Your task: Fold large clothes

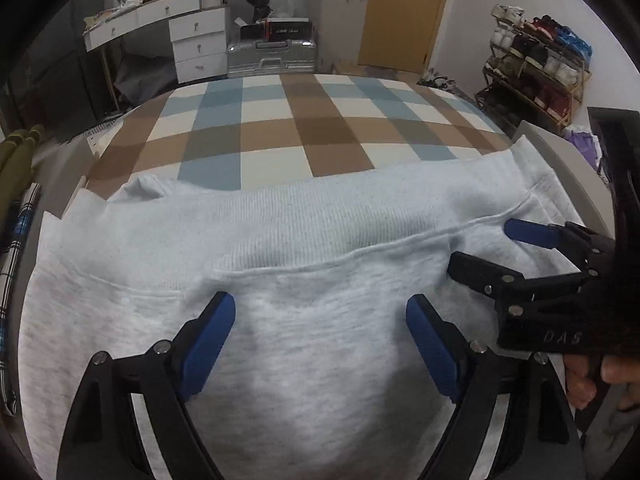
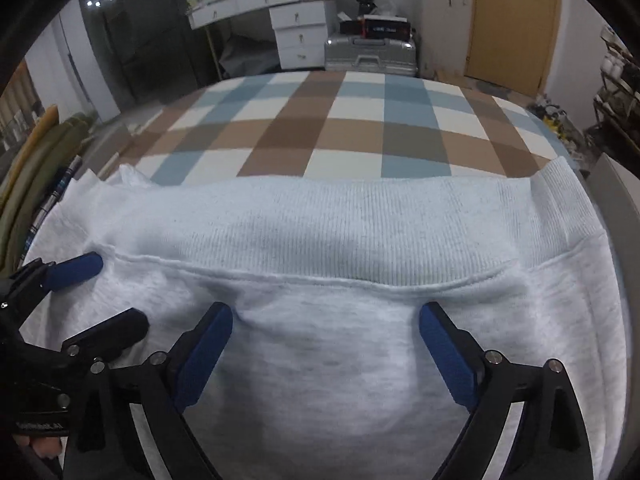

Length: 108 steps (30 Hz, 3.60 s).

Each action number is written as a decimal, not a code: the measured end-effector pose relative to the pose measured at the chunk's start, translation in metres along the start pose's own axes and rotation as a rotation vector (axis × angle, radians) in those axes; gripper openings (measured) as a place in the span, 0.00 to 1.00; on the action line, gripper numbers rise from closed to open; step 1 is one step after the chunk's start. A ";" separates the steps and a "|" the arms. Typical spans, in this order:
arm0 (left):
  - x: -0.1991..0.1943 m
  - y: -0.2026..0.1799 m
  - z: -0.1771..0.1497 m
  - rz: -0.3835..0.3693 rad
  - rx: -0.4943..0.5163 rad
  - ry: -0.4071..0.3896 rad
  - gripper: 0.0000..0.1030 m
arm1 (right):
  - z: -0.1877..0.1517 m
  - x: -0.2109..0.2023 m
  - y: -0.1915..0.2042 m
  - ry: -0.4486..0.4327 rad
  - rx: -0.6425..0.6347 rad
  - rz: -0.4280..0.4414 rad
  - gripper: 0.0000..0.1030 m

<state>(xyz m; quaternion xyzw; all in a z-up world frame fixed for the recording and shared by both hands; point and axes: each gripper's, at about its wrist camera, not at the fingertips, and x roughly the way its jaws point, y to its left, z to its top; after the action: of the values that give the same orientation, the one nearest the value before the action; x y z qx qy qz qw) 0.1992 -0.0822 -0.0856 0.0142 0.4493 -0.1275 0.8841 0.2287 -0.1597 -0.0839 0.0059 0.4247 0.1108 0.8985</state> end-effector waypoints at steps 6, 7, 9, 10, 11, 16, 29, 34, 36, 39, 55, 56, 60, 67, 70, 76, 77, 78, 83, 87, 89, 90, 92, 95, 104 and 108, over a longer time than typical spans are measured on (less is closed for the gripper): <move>-0.028 0.004 -0.029 0.023 0.073 -0.047 0.81 | -0.022 -0.020 -0.060 -0.013 -0.005 -0.136 0.92; -0.032 0.005 -0.033 0.057 0.069 -0.045 0.81 | -0.025 -0.023 -0.070 -0.015 0.010 -0.218 0.98; -0.040 0.014 -0.047 0.045 0.027 -0.051 0.81 | -0.031 -0.028 -0.096 -0.004 0.101 -0.206 0.98; -0.043 0.017 -0.051 0.044 0.009 -0.055 0.81 | -0.033 -0.030 -0.104 0.008 0.138 -0.190 0.96; -0.046 0.019 -0.056 0.048 0.000 -0.060 0.82 | -0.036 -0.034 -0.107 0.002 0.151 -0.182 0.96; -0.047 0.022 -0.065 0.090 -0.083 -0.063 0.85 | -0.043 -0.059 -0.060 -0.029 0.071 -0.102 0.96; -0.102 -0.013 -0.088 -0.045 -0.084 -0.158 0.85 | -0.081 -0.084 0.016 -0.084 -0.144 -0.014 0.96; -0.070 -0.034 -0.098 -0.055 0.087 -0.089 0.89 | -0.099 -0.075 0.041 -0.051 -0.268 0.037 0.97; -0.072 -0.029 -0.097 -0.072 0.070 -0.085 0.89 | -0.102 -0.077 0.025 -0.064 -0.227 0.060 0.97; -0.075 -0.023 -0.100 -0.061 0.060 -0.084 0.89 | -0.106 -0.082 -0.012 -0.068 -0.130 0.078 0.97; -0.095 -0.002 -0.077 -0.009 -0.116 -0.229 0.89 | -0.100 -0.083 0.023 -0.078 -0.155 0.035 0.98; -0.084 0.002 -0.072 -0.020 -0.123 -0.206 0.90 | -0.101 -0.079 0.022 -0.068 -0.155 0.029 0.98; -0.044 0.018 -0.082 0.068 -0.157 -0.091 0.89 | -0.102 -0.082 -0.005 -0.069 -0.097 -0.009 0.98; -0.070 0.019 -0.070 0.040 -0.179 -0.137 0.66 | -0.094 -0.090 -0.048 -0.038 0.028 -0.063 0.98; -0.068 0.025 -0.054 0.018 -0.194 -0.160 0.41 | -0.081 -0.087 -0.034 -0.056 0.006 -0.036 0.98; -0.046 0.032 -0.055 0.033 -0.191 -0.131 0.23 | -0.060 -0.057 0.004 -0.045 -0.085 -0.004 0.97; -0.047 0.032 -0.057 0.033 -0.191 -0.132 0.23 | -0.062 -0.050 0.002 -0.034 -0.089 -0.026 0.97; -0.049 0.033 -0.059 0.034 -0.191 -0.133 0.23 | -0.065 -0.048 -0.003 -0.044 -0.085 -0.025 0.97; -0.063 0.036 -0.073 0.064 -0.206 -0.127 0.23 | -0.076 -0.061 -0.032 -0.059 -0.048 -0.106 0.97; -0.084 0.024 -0.075 0.070 -0.206 -0.138 0.23 | -0.078 -0.074 -0.038 -0.020 0.048 -0.116 0.97; -0.096 0.006 -0.076 -0.014 -0.145 -0.176 0.23 | -0.080 -0.087 -0.013 -0.052 -0.020 -0.054 0.96; -0.096 -0.004 -0.077 -0.040 -0.108 -0.171 0.23 | -0.083 -0.090 0.003 -0.063 -0.077 -0.014 0.96; -0.084 -0.017 -0.082 -0.061 -0.055 -0.123 0.23 | -0.091 -0.086 0.032 -0.056 -0.183 0.017 0.96; -0.073 -0.018 -0.097 -0.043 -0.053 -0.120 0.23 | -0.104 -0.080 0.032 -0.070 -0.206 0.014 0.96; -0.111 -0.023 -0.099 -0.125 -0.063 -0.143 0.23 | -0.107 -0.109 -0.051 -0.061 0.027 -0.072 0.90; -0.095 -0.055 -0.098 -0.135 0.041 -0.108 0.27 | -0.108 -0.118 -0.002 -0.093 -0.118 0.083 0.89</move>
<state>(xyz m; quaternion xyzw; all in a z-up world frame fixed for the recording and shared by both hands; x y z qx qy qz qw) 0.0551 -0.1020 -0.0633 -0.0048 0.3983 -0.1967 0.8959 0.0734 -0.1946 -0.0631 -0.0241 0.3746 0.1724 0.9107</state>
